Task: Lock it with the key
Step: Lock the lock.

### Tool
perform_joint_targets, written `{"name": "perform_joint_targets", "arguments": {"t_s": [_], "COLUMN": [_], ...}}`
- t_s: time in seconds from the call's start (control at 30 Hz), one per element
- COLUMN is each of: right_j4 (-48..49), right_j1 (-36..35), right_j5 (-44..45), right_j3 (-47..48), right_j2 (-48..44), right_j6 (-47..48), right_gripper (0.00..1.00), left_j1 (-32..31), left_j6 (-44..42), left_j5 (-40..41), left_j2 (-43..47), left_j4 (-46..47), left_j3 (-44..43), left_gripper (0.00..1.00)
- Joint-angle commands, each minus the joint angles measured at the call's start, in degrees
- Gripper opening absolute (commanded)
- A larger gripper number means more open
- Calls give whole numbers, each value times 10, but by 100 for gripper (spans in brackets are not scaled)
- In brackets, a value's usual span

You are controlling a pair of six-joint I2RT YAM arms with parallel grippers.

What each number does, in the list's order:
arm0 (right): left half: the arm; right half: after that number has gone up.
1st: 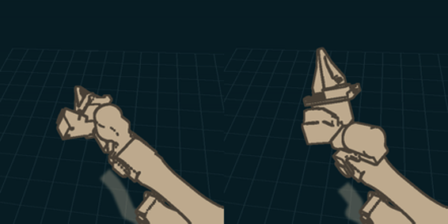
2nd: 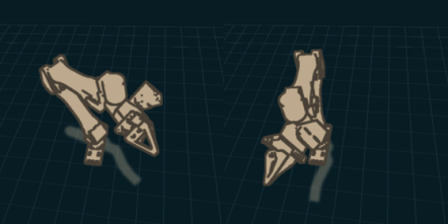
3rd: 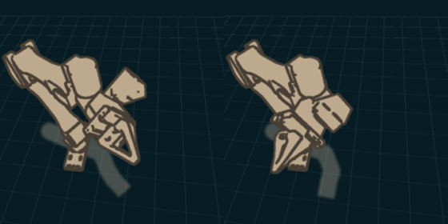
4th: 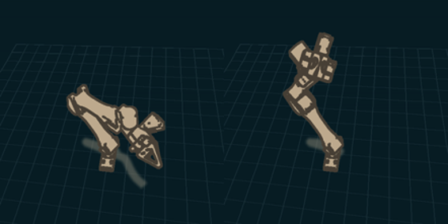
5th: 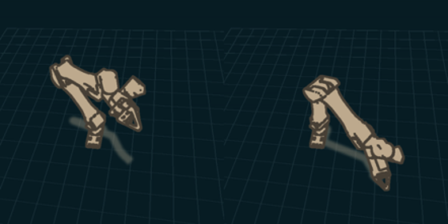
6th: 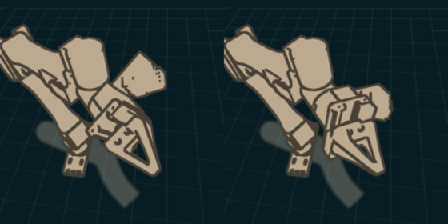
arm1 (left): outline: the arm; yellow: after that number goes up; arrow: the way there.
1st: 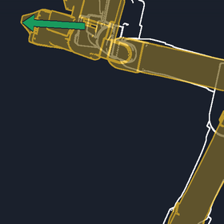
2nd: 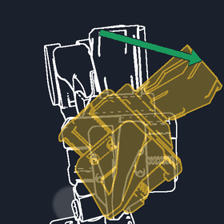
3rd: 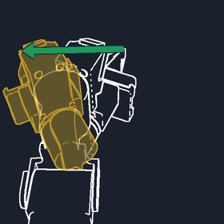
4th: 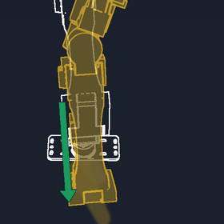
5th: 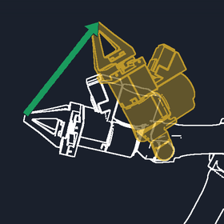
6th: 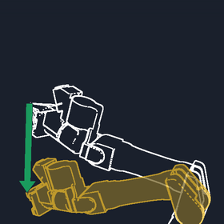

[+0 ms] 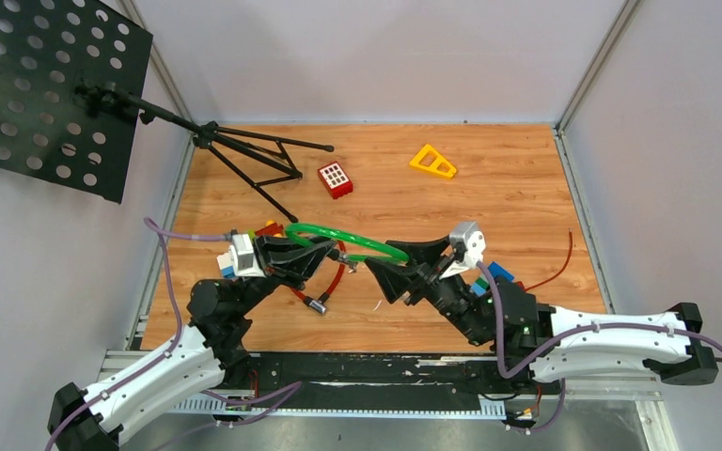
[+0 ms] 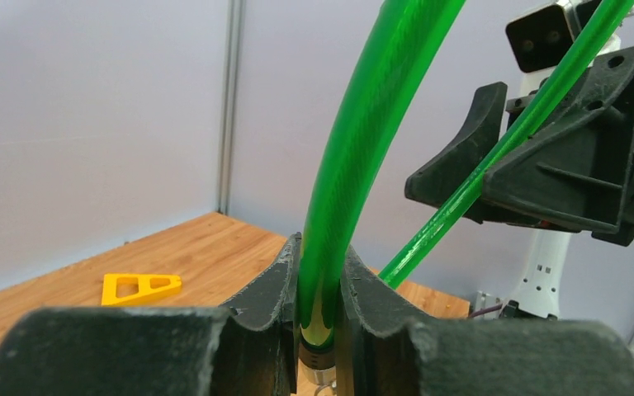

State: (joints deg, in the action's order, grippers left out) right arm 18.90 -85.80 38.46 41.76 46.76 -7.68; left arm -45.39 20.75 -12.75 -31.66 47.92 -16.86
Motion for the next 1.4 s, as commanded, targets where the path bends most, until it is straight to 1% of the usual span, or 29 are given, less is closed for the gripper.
{"name": "perform_joint_targets", "arguments": {"t_s": [0.0,0.17,0.3,0.5,0.67,0.73,0.8,0.87,0.97,1.17,1.27,1.37], "right_j4": [-14,-35,-13,16,19,36,53,33,-27,-9,1,21], "right_j1": [-2,-2,-2,-2,-2,-2,0,17,53,80,92,93], "right_j5": [-91,-165,-213,-192,-162,-162,-176,-232,-289,-296,-323,-320], "right_j3": [-24,-41,-69,-95,-106,-116,-122,-103,-51,-22,-14,-14], "right_j2": [-32,-58,-68,-65,-79,-94,-109,-110,-90,-42,-23,-17], "right_j6": [52,83,119,144,150,156,167,168,153,195,208,223], "right_gripper": [55,55,54,54,52,52,55,58,57,57,56,55], "left_j1": [-2,-2,-2,-3,-2,-3,-2,-2,-2,-3,-2,-2], "left_j6": [15,25,33,45,76,83,91,100,117,148,160,171], "left_j5": [32,42,56,65,88,93,94,94,112,153,155,161], "left_j2": [12,10,14,19,19,21,24,29,34,34,36,39], "left_j4": [52,21,20,0,-49,-74,-86,-87,-104,-154,-146,-135], "left_j3": [-11,-48,-60,-87,-120,-133,-139,-138,-139,-159,-162,-163], "left_gripper": [0,0,0,0,0,0,0,0,0,0,0,0]}}
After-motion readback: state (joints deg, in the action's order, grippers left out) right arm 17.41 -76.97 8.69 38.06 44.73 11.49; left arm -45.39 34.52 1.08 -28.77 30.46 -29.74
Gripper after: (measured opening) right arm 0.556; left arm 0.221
